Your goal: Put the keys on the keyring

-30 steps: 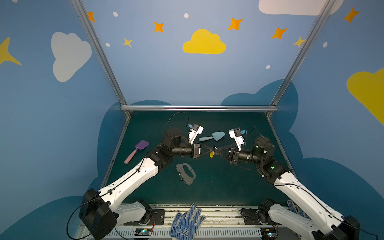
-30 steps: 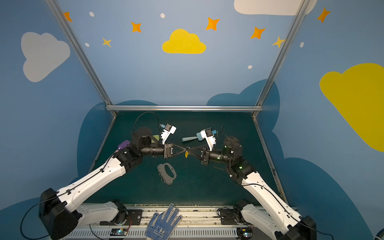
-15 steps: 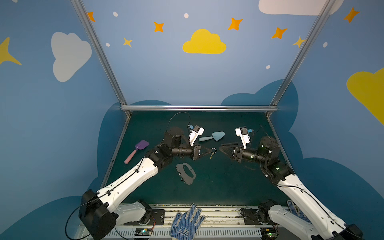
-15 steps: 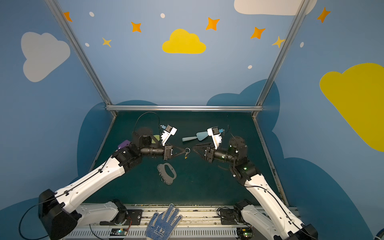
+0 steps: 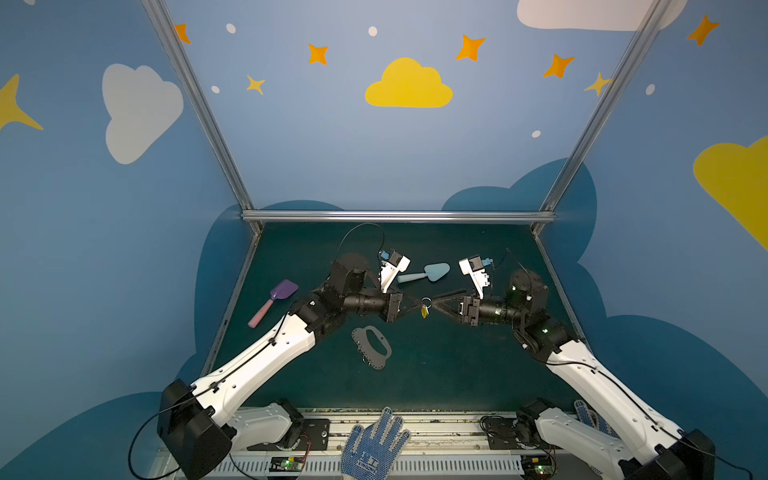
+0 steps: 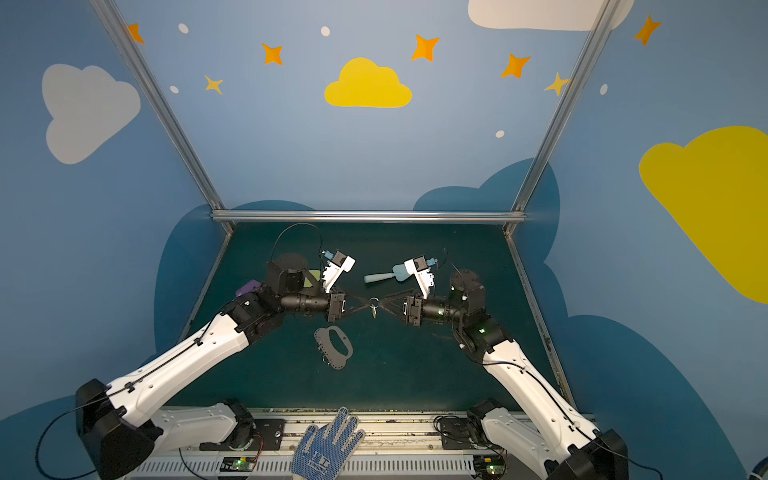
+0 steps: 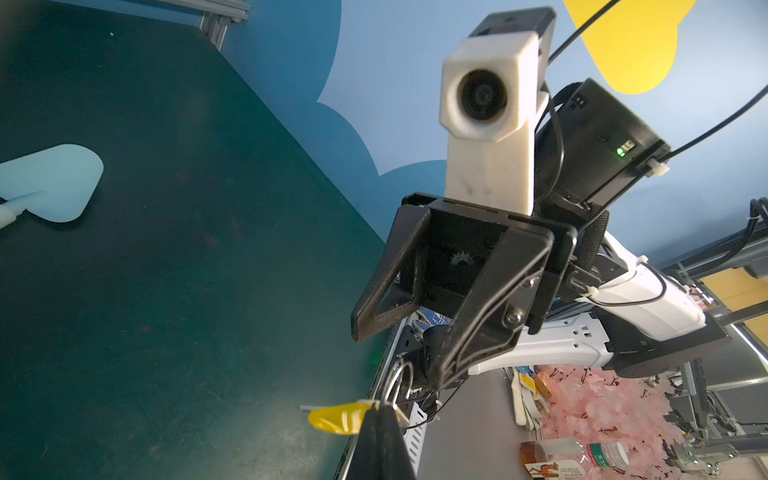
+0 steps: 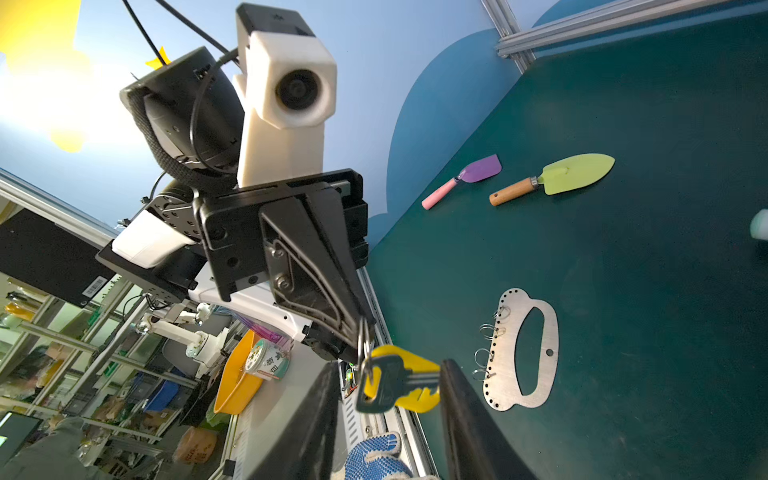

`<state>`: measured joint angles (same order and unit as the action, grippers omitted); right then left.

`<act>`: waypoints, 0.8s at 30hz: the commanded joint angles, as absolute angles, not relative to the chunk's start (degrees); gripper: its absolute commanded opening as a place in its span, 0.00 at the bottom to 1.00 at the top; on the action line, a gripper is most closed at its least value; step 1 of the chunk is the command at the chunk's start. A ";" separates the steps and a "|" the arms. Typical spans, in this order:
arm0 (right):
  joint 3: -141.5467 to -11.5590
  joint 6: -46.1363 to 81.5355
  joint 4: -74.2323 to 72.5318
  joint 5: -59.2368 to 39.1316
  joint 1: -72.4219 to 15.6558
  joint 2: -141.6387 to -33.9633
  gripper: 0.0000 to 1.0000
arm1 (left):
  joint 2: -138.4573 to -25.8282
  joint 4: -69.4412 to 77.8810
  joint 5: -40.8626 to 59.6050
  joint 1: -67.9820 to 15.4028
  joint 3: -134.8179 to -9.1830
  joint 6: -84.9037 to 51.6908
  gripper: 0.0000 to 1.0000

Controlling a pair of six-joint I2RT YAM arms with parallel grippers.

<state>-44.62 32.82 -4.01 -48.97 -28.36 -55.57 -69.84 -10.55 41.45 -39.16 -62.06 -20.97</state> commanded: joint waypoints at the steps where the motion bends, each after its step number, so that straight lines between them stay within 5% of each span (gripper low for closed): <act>1: -45.05 33.91 -6.56 -49.63 -28.65 -54.57 0.43 | -69.70 -11.60 40.70 -39.44 -63.80 -19.38 0.04; 8: -45.44 33.78 -6.49 -51.51 -29.63 -56.31 0.29 | -69.53 -11.77 40.30 -39.77 -63.94 -19.33 0.04; 15: -45.82 32.43 -4.57 -51.16 -30.06 -56.64 0.27 | -69.50 -12.04 39.74 -39.73 -64.20 -19.24 0.04; 24: -46.12 31.09 -3.84 -52.45 -30.06 -57.91 0.03 | -69.35 -11.88 39.19 -39.81 -64.59 -19.31 0.04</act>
<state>-44.69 32.21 -4.69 -51.46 -29.82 -57.58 -69.84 -12.43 39.33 -39.55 -63.11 -20.16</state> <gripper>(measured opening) 0.050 0.047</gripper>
